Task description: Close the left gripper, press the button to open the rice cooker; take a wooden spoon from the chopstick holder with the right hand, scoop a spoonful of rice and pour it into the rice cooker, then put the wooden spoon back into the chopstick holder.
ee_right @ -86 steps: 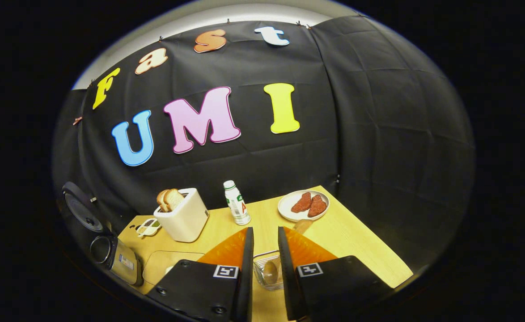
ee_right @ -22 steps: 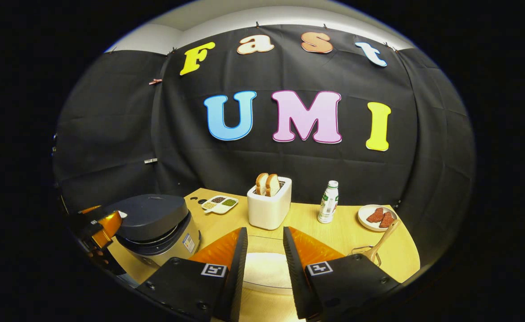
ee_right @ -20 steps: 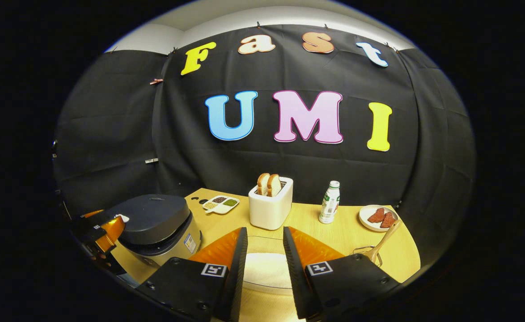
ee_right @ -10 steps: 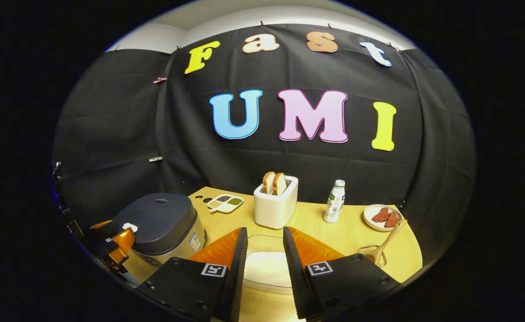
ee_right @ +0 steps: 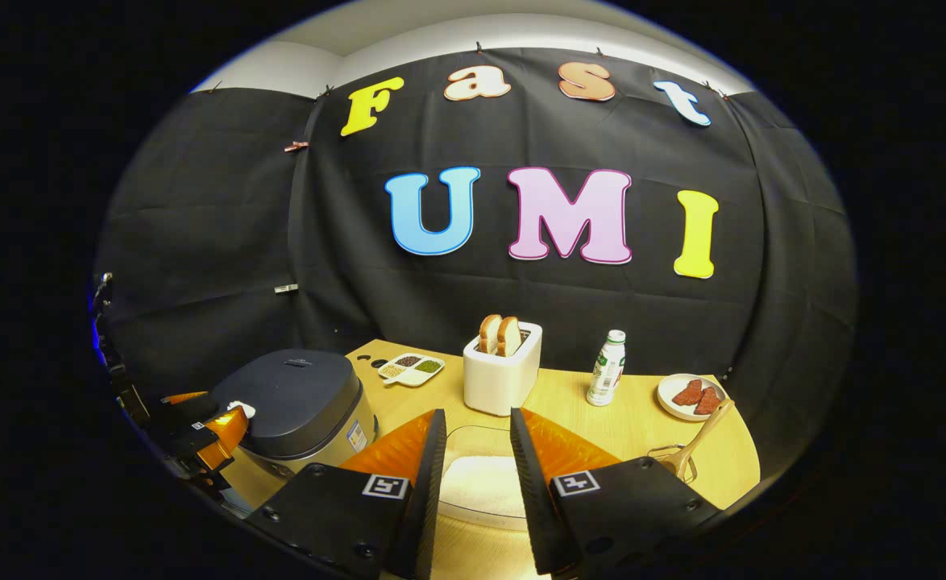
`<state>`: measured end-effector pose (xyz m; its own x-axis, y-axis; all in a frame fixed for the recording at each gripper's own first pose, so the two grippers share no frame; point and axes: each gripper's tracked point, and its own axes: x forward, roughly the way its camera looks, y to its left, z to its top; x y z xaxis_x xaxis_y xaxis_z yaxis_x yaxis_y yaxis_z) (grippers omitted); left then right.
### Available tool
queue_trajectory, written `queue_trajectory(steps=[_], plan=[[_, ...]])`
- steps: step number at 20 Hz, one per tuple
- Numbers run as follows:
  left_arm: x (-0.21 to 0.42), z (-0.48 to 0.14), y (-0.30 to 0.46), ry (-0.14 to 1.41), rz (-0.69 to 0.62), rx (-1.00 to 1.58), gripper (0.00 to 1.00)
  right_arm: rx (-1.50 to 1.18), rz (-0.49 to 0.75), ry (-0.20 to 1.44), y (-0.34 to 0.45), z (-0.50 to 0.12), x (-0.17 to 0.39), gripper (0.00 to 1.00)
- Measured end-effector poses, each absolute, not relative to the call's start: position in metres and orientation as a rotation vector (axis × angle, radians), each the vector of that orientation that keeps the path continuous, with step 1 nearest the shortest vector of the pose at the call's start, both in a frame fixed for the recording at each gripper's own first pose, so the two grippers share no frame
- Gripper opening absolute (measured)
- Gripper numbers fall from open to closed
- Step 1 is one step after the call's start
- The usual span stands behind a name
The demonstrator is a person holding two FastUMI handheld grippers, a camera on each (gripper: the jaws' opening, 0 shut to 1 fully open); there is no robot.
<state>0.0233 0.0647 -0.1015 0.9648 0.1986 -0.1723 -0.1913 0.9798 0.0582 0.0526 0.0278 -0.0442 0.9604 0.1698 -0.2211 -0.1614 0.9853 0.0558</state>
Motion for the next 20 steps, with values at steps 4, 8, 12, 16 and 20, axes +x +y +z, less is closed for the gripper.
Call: queue_trajectory(steps=[4, 8, 12, 16, 20], plan=[[0.022, -0.072, 0.054, 0.124, 0.183, 0.078, 0.92, 0.051, 0.148, 0.215, 0.020, -0.050, 0.056, 0.52], [0.019, -0.045, 0.036, 0.070, 0.156, 0.111, 0.93, 0.066, 0.128, 0.200, 0.011, -0.046, 0.054, 0.57], [0.017, -0.024, 0.014, 0.044, 0.129, 0.097, 0.94, 0.079, 0.108, 0.174, 0.000, -0.038, 0.050, 0.68], [0.018, -0.008, -0.005, 0.018, 0.098, 0.098, 0.95, 0.092, 0.082, 0.159, -0.013, -0.035, 0.046, 0.77], [0.018, -0.004, -0.012, 0.011, 0.087, 0.106, 0.94, 0.094, 0.071, 0.153, -0.022, -0.034, 0.045, 0.83]])
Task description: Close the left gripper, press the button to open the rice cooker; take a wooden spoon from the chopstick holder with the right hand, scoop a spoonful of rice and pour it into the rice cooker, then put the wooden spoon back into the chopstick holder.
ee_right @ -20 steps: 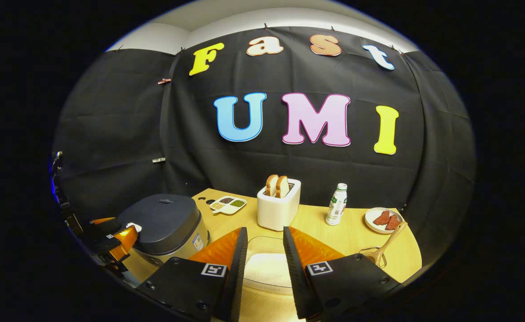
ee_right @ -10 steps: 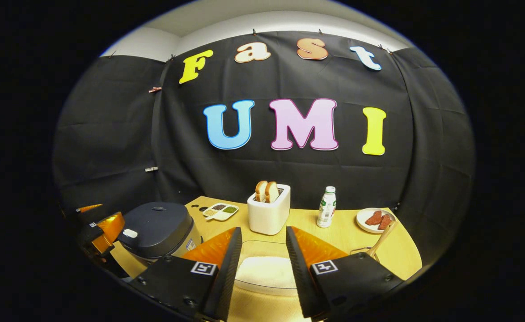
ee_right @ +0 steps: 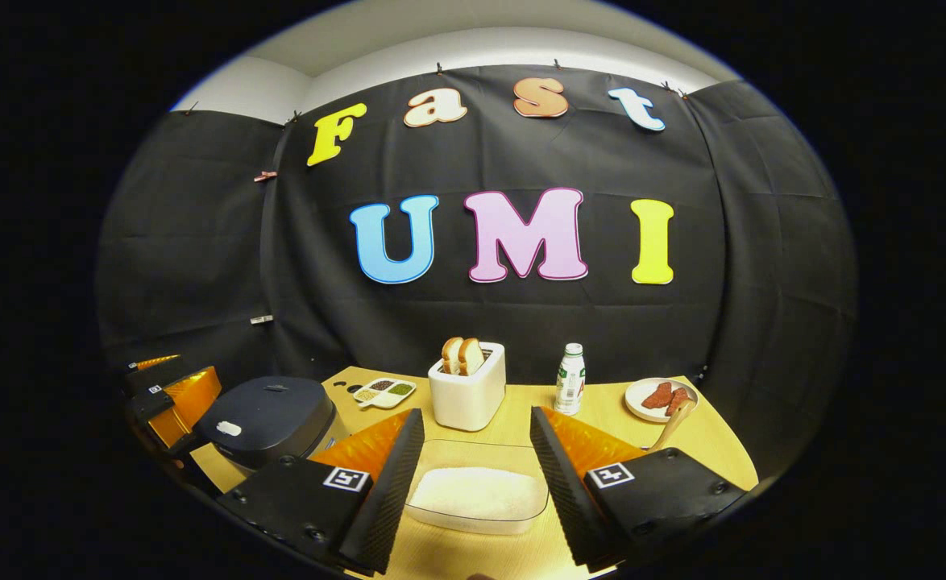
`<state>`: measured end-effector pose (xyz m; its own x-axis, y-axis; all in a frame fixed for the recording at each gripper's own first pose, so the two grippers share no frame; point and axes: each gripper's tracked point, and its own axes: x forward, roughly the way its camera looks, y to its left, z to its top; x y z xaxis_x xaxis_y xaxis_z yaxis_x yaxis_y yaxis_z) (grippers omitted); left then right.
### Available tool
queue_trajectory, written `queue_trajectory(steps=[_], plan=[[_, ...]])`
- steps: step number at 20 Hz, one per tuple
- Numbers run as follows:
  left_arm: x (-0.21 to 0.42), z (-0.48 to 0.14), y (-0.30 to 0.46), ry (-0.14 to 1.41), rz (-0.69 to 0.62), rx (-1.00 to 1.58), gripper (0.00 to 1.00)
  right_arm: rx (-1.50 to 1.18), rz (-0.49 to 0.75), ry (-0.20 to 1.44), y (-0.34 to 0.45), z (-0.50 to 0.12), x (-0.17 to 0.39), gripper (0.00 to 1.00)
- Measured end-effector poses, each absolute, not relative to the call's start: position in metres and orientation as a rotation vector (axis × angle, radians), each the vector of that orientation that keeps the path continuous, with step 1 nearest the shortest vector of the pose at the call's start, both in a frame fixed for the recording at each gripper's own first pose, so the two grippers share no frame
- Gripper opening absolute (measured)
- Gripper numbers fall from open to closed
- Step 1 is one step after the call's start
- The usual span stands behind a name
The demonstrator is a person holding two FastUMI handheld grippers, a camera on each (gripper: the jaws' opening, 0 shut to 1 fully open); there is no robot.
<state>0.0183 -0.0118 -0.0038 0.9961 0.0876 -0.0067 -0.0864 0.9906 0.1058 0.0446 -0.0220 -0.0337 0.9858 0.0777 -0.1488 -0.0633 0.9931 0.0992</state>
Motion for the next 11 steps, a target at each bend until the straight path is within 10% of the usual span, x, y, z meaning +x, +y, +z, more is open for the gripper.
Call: queue_trajectory(steps=[11], plan=[[0.0125, 0.0046, -0.0110, 0.004, 0.100, 0.107, 0.94, 0.097, 0.066, 0.140, -0.0274, -0.0298, 0.0405, 0.83]])
